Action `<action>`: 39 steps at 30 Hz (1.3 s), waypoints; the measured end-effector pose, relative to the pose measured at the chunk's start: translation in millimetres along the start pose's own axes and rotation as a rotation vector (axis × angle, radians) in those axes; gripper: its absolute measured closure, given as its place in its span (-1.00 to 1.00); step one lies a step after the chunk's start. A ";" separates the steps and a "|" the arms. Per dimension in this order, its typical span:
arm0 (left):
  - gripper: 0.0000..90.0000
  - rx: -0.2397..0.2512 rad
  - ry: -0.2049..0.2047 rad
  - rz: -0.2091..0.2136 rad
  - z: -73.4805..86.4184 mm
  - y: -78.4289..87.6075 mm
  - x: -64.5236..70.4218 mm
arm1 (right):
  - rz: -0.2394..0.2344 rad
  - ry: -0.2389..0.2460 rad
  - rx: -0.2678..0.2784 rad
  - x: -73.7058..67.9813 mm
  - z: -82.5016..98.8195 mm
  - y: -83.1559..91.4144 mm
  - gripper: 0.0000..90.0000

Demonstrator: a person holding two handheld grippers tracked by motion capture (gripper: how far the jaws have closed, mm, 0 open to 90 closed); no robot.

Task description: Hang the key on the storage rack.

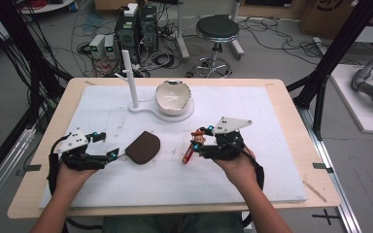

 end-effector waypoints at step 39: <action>-0.55 0.007 0.000 -0.035 9.0 29.7 -11.1 | -0.129 0.114 0.023 51.9 -127.8 -41.4 0.02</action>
Point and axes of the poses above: each handheld gripper's, and its own axes: y roughly backward along the jaws, z roughly out of its underside, x roughly to its right, the point moved 9 cm from there along -y, roughly forward along the jaws, and after that the axes turned 15 degrees about -z, right-handed, at the moved point
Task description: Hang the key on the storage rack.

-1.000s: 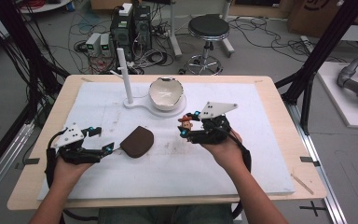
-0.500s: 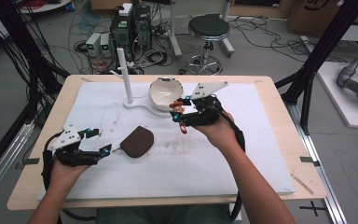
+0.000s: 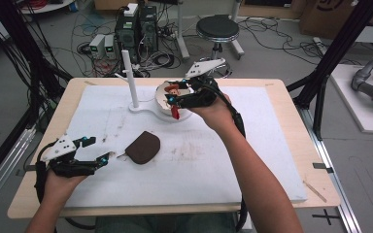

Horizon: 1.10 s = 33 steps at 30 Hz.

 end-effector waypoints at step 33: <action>-0.55 0.005 -0.002 -0.035 5.1 17.3 -7.5 | -0.043 0.054 -0.019 15.4 -68.3 -72.7 0.02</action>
Point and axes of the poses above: each handheld gripper's, and its own axes: y roughly backward along the jaws, z roughly out of its underside, x roughly to its right, the point moved 9 cm from there along -y, roughly forward along the jaws, and after that the axes turned 15 degrees about -z, right-handed, at the moved point
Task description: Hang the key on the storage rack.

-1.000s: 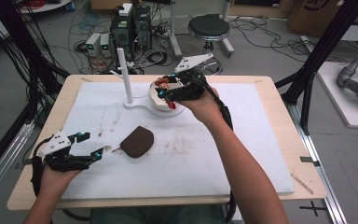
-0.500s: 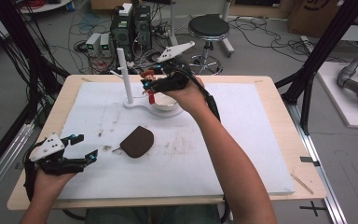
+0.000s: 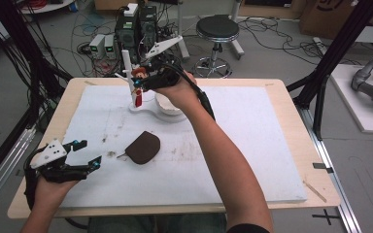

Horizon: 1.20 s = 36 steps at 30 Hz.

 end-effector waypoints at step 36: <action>-0.55 -0.012 0.007 -0.009 6.8 6.1 -5.2 | 0.094 -0.084 -0.016 51.9 -21.4 -53.4 -0.23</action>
Point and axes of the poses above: each handheld gripper's, and its own axes: y roughly backward along the jaws, z roughly out of its underside, x roughly to its right, the point moved 9 cm from there along -y, roughly forward along the jaws, and after that the axes turned 15 degrees about -z, right-handed, at the moved point
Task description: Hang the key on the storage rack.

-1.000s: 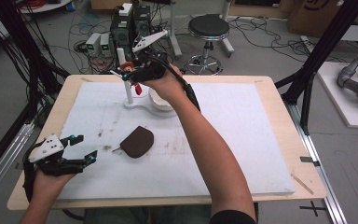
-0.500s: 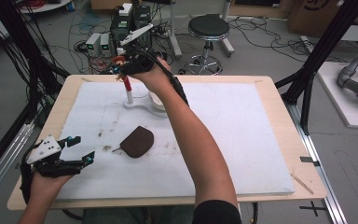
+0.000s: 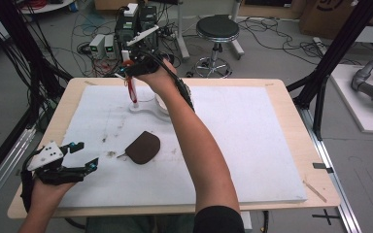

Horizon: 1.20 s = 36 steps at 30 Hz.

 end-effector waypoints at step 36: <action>-0.55 -0.031 -0.003 0.067 -2.0 -27.1 18.3 | 0.008 -0.035 0.103 -32.5 98.6 118.5 -0.47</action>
Point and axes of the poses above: each handheld gripper's, and its own axes: y roughly backward along the jaws, z roughly out of its underside, x roughly to its right, the point moved 9 cm from there along -y, roughly forward along the jaws, and after that the axes turned 15 degrees about -z, right-handed, at the moved point
